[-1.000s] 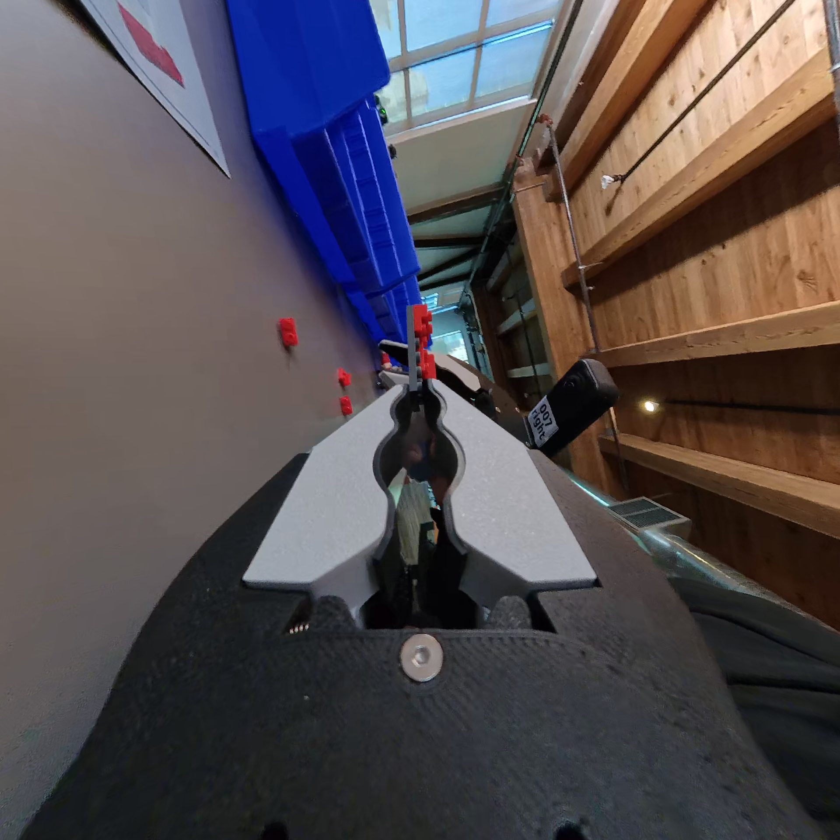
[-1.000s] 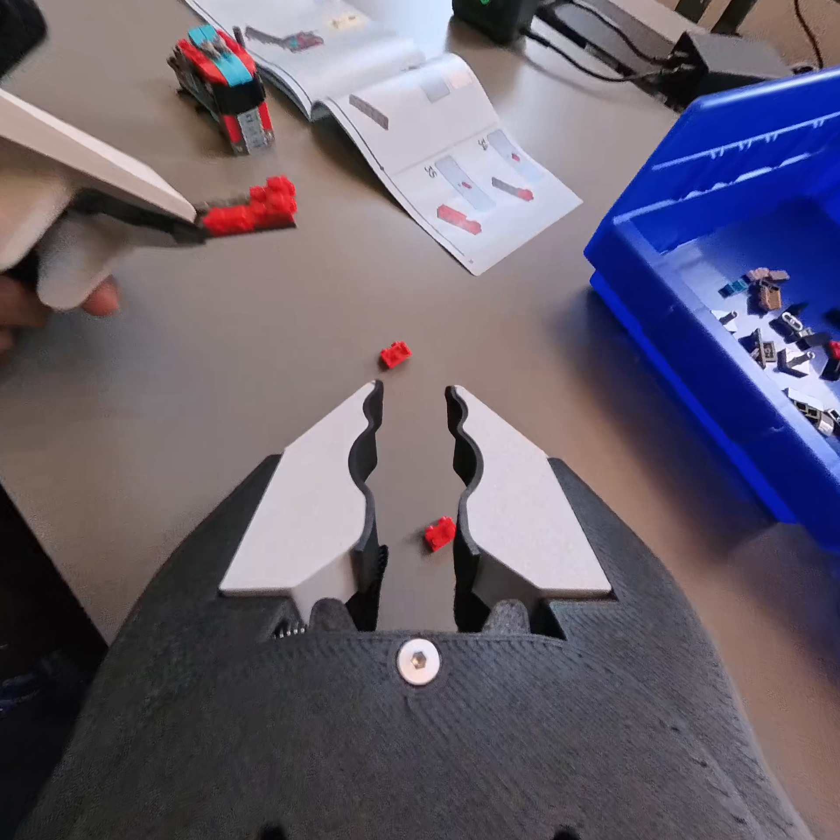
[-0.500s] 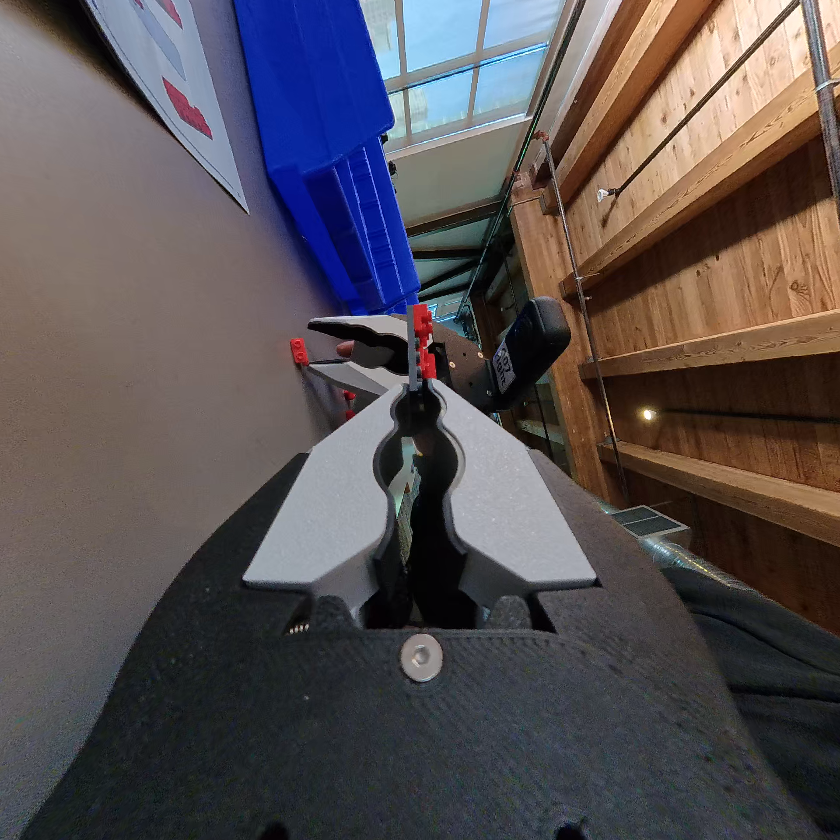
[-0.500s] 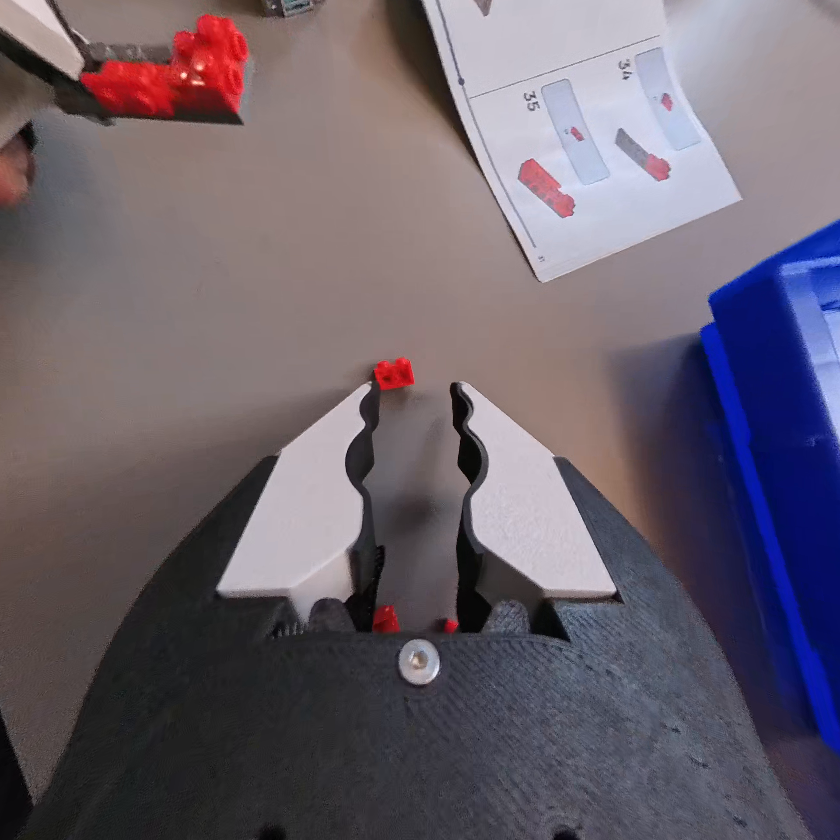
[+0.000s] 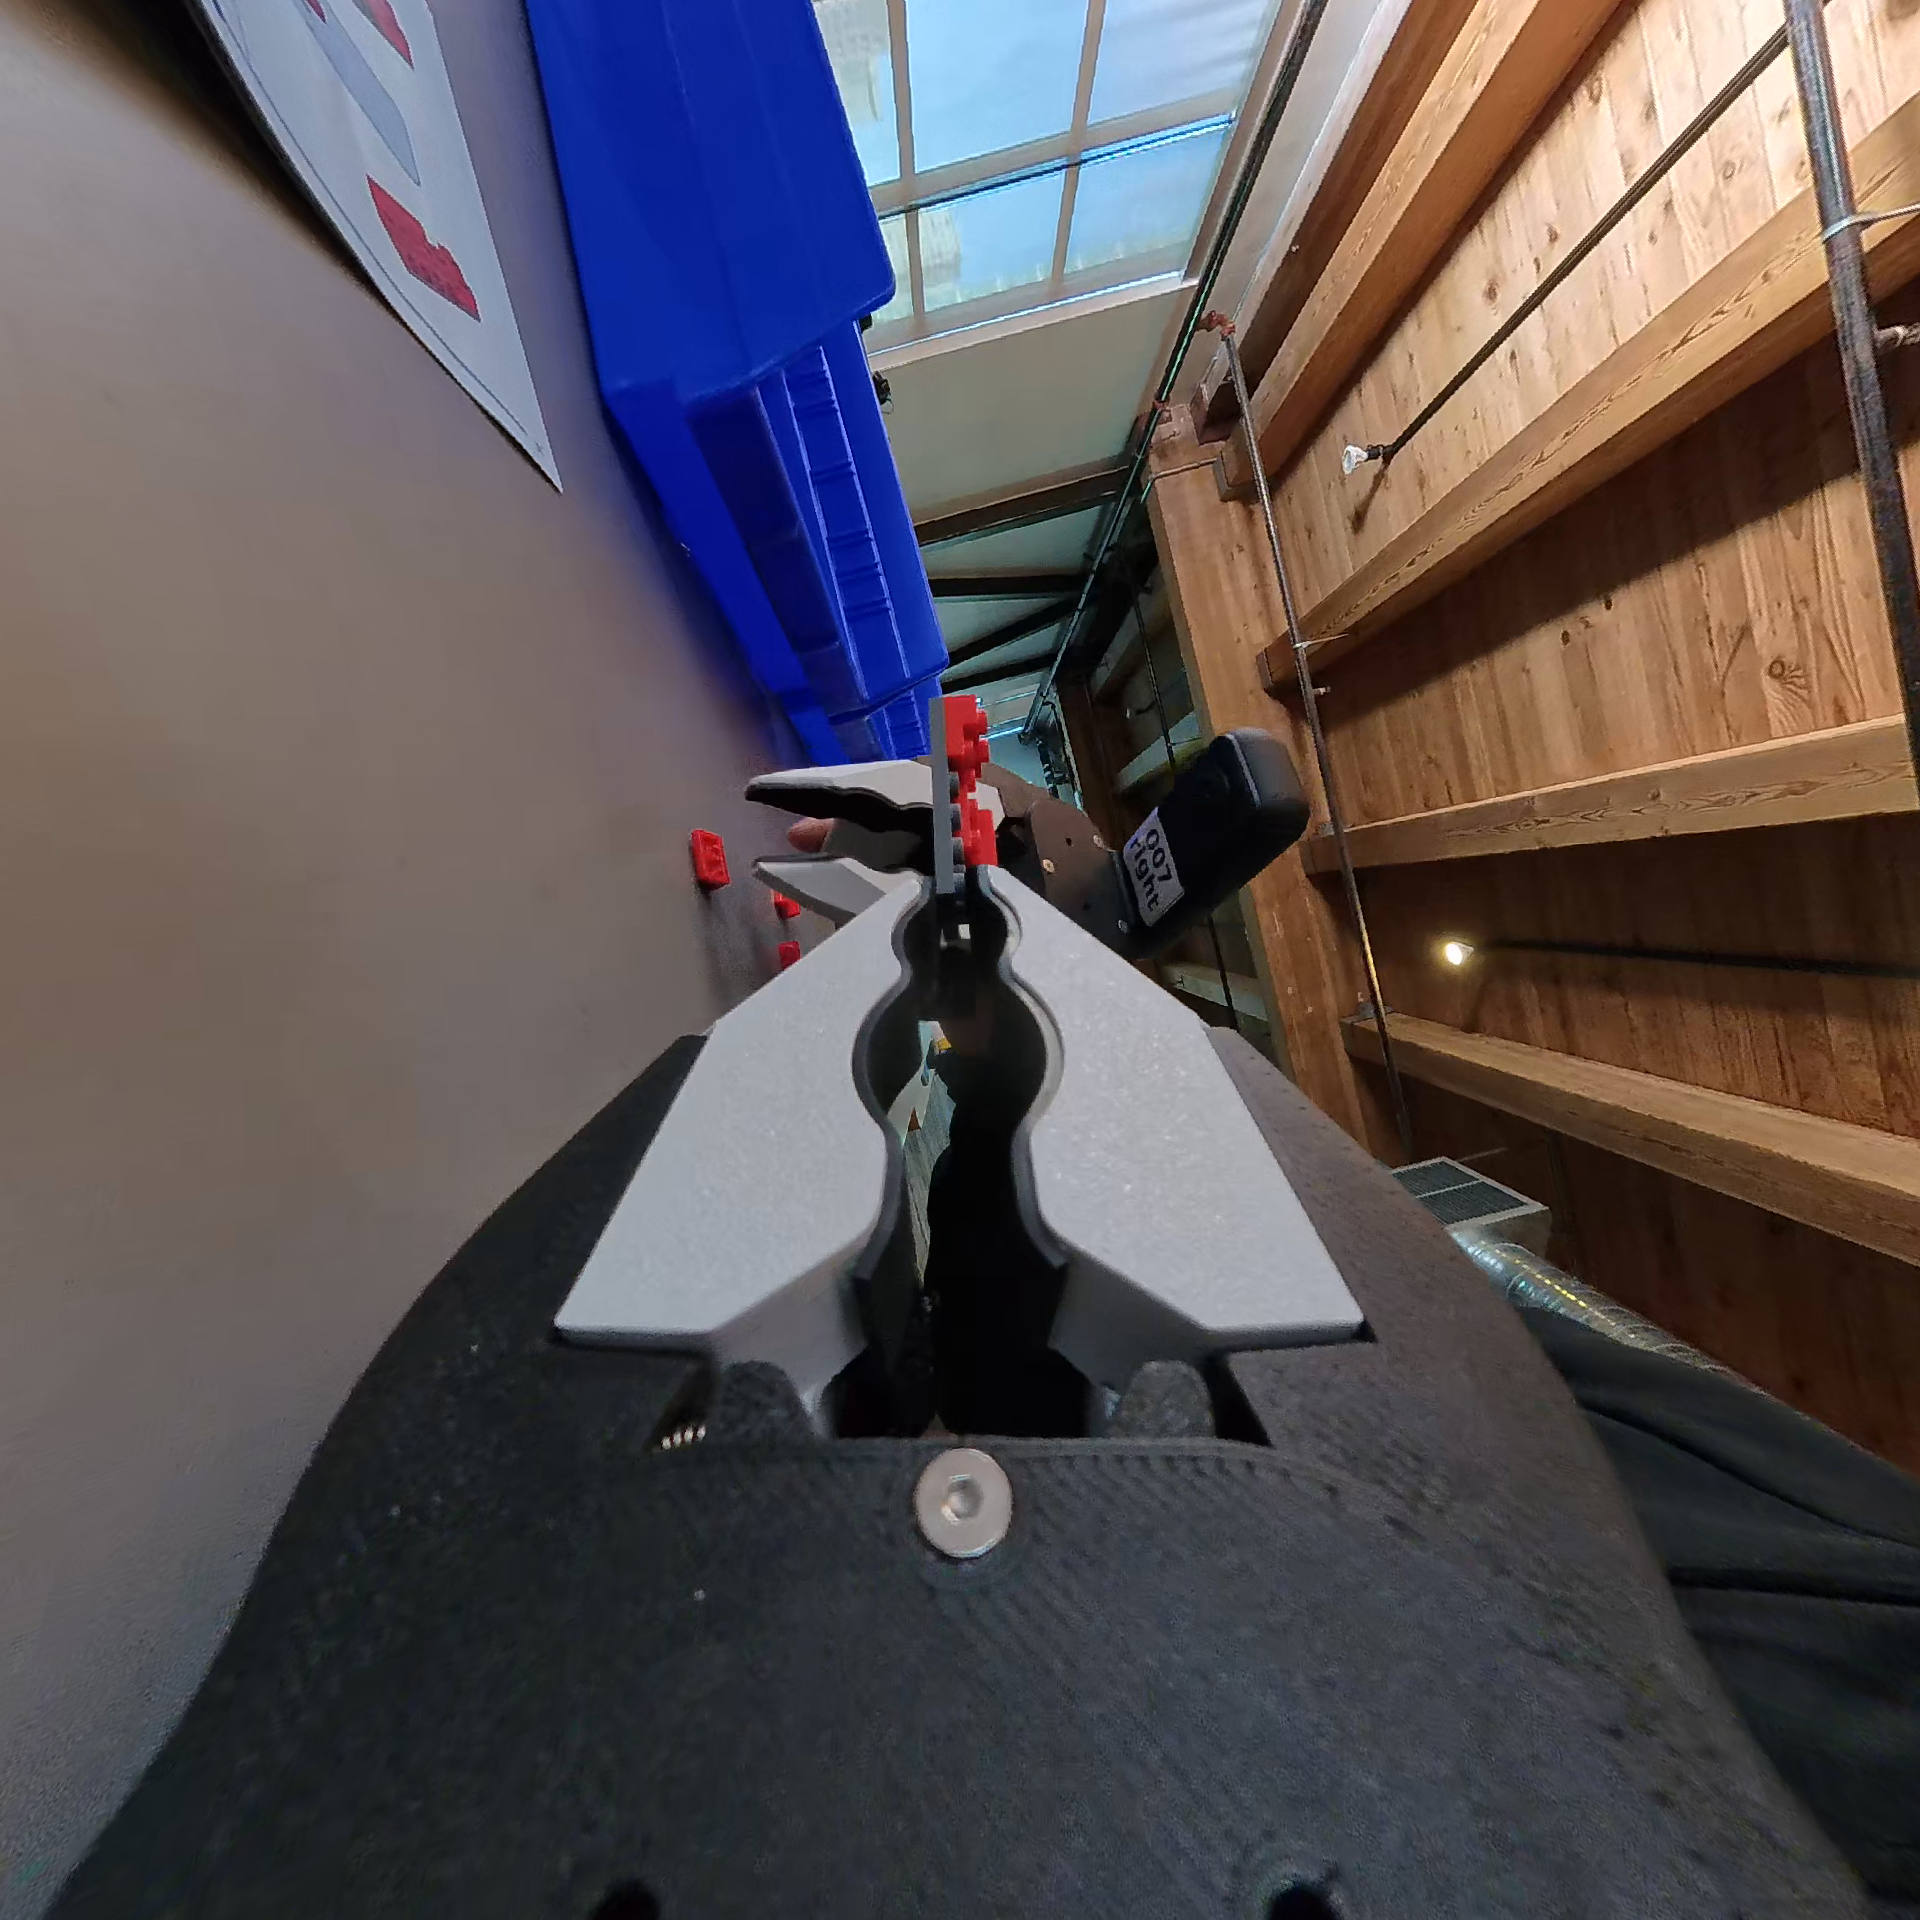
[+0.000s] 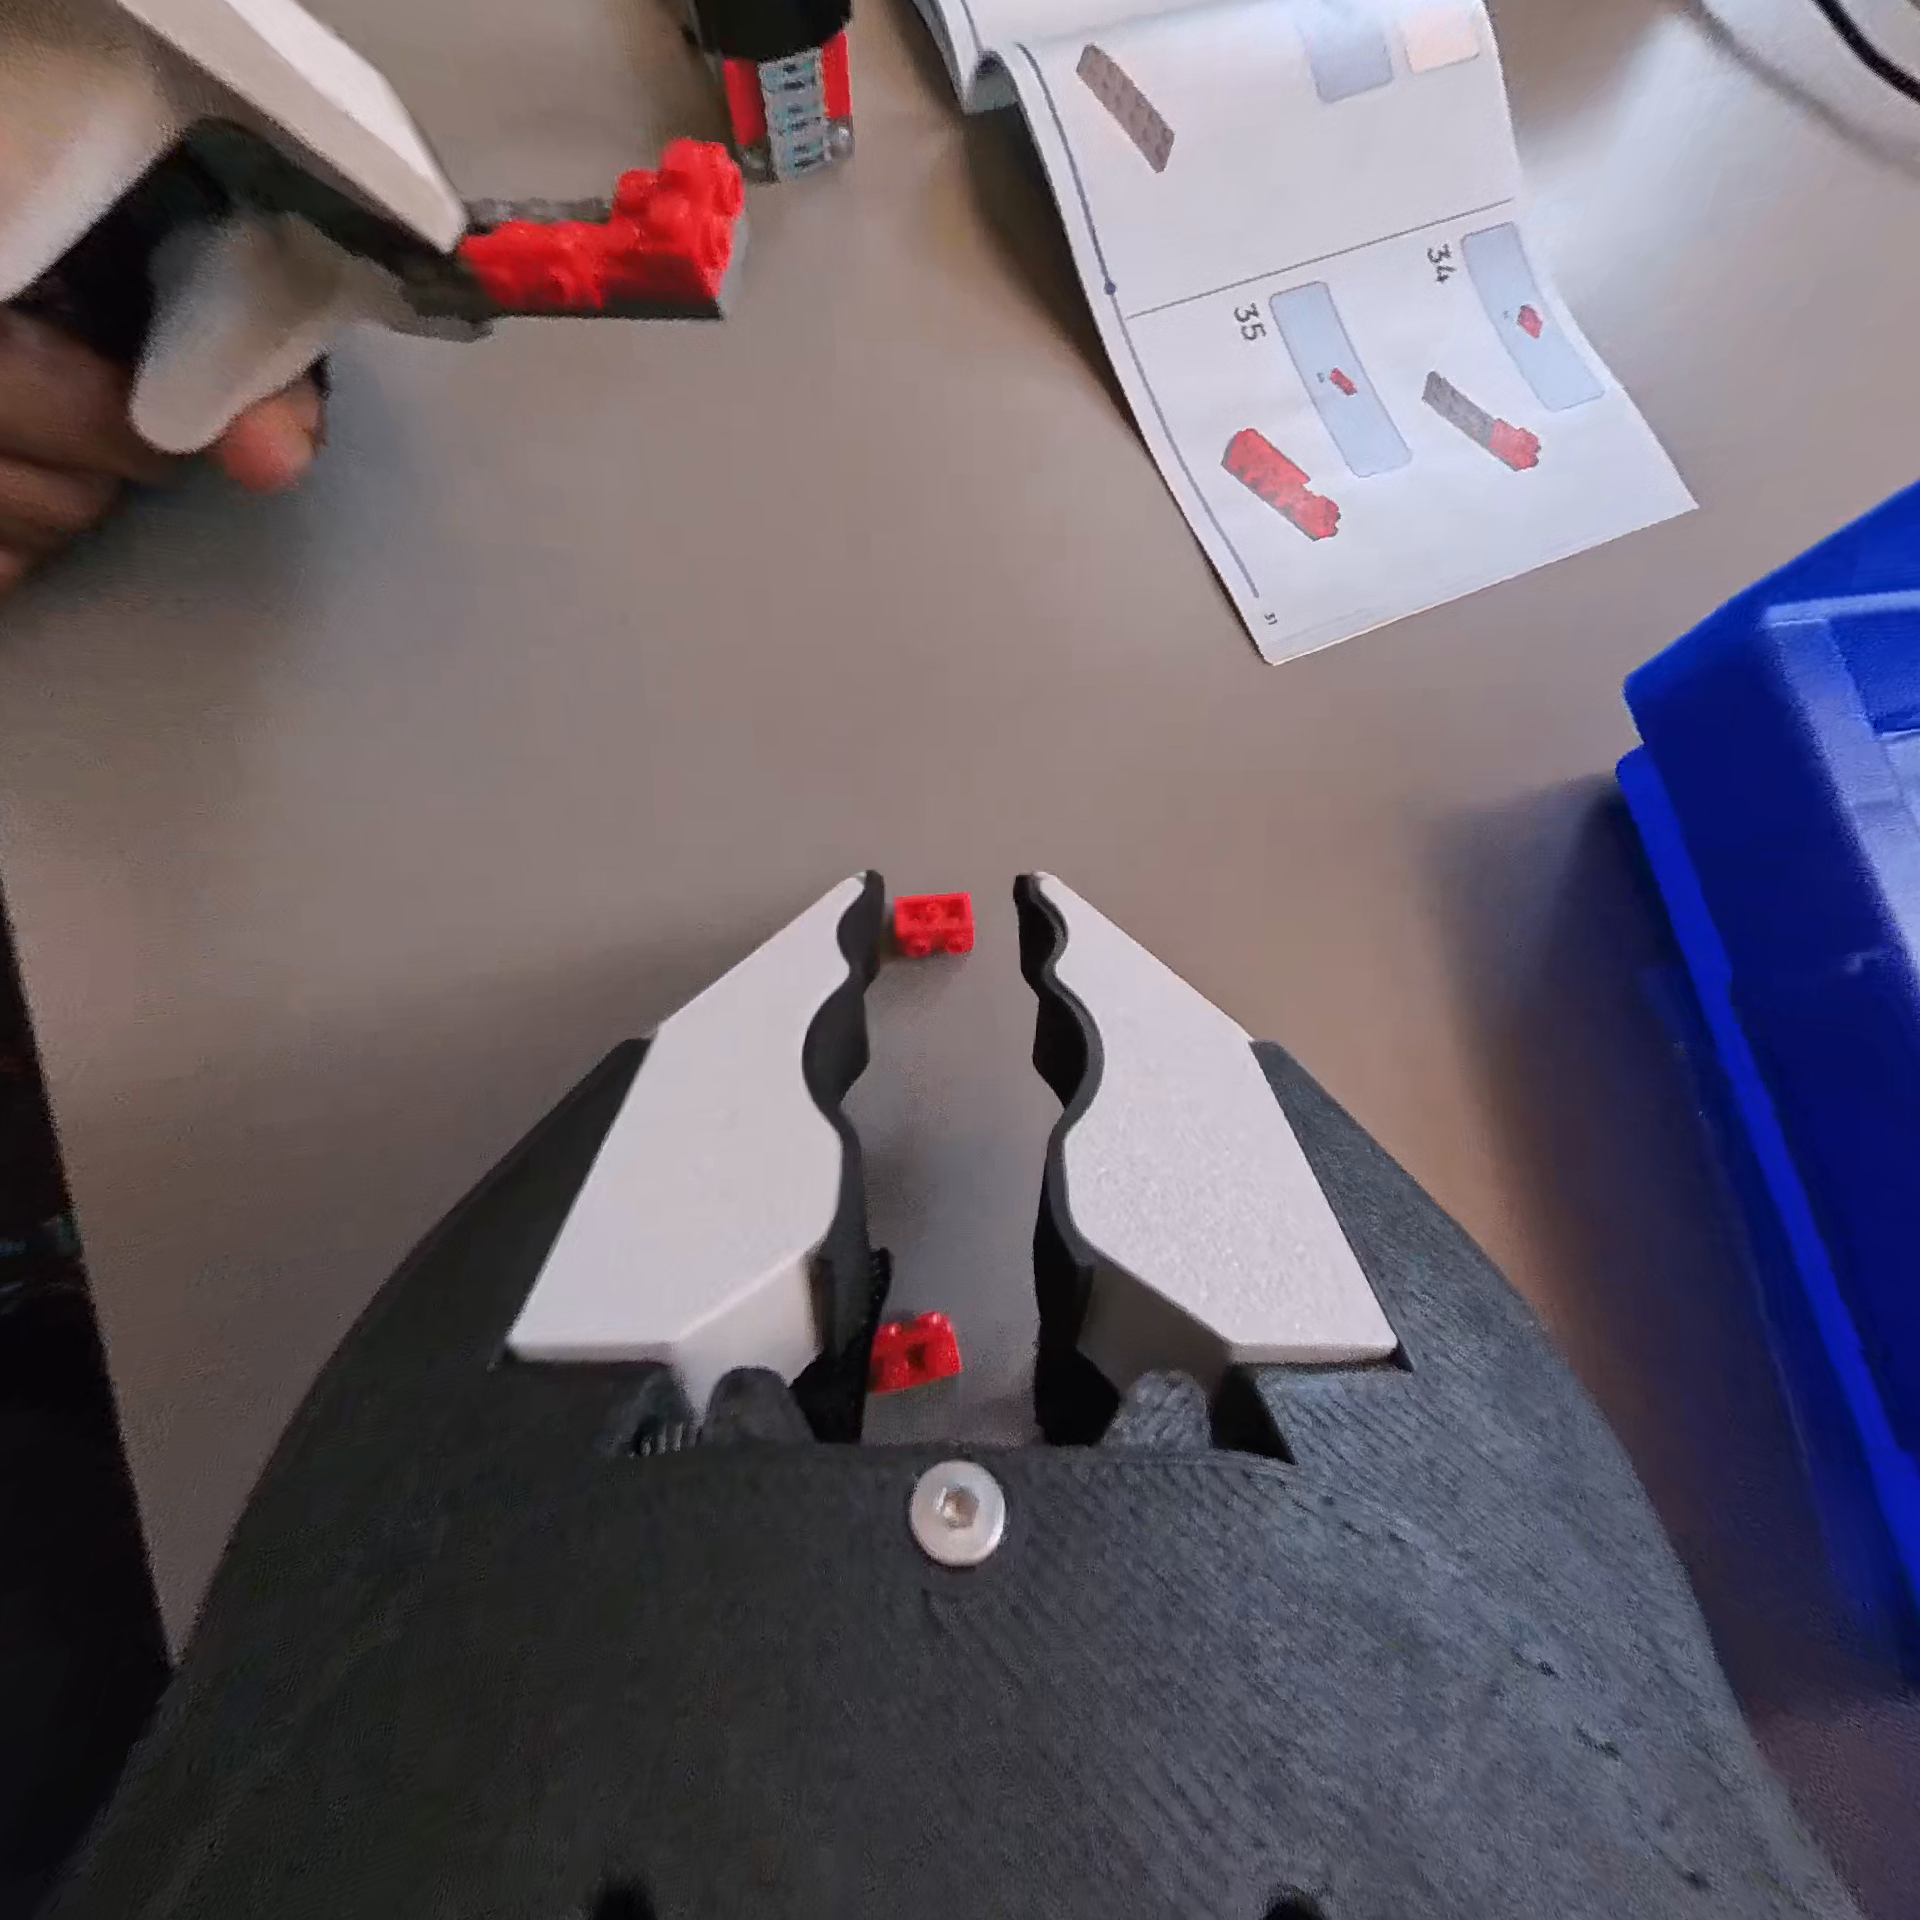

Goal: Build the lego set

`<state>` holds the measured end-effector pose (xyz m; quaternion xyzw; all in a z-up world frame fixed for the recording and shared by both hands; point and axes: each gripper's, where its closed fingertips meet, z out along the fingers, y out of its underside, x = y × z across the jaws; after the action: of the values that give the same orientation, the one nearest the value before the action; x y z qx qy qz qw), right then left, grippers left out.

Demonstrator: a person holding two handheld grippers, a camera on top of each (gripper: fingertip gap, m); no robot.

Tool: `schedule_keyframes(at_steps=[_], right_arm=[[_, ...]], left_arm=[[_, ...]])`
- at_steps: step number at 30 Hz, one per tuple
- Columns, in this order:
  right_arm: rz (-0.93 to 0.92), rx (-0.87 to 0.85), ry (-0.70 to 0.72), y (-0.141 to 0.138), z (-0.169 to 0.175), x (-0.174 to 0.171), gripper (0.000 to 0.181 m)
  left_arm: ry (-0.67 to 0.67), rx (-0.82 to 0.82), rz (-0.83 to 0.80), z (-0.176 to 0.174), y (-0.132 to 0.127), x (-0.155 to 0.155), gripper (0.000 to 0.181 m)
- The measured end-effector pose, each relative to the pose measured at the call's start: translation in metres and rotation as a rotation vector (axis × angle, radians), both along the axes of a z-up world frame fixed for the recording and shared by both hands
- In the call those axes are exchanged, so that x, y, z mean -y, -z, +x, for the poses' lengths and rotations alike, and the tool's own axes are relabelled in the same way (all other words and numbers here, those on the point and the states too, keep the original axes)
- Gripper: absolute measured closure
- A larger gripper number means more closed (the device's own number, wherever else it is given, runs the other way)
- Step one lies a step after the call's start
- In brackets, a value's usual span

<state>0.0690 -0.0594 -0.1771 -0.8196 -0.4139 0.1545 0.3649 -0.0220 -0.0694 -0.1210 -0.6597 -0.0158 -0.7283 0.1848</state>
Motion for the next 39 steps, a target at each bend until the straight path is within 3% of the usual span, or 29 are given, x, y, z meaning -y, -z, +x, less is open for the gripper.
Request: schedule_keyframes(at_steps=[6,13,16,30,39], right_arm=[[-0.002,0.028,-0.109,0.013,0.009,0.005,0.151],[-0.067,0.045,-0.111,0.019,-0.001,0.008,0.153],[-0.051,0.051,-0.081,0.018,0.0,0.006,0.165],[-0.003,0.054,-0.122,-0.028,-0.011,0.003,0.16],[-0.022,0.012,-0.067,-0.015,-0.006,0.003,0.156]], left_arm=[[0.005,0.002,0.003,0.001,0.0,0.001,0.177],[0.0,-0.006,0.007,0.001,0.0,0.001,0.178],[0.002,-0.006,0.007,0.001,0.0,0.001,0.177],[0.001,-0.011,0.015,0.001,0.0,0.002,0.177],[-0.02,-0.008,0.006,-0.002,0.001,-0.001,0.177]])
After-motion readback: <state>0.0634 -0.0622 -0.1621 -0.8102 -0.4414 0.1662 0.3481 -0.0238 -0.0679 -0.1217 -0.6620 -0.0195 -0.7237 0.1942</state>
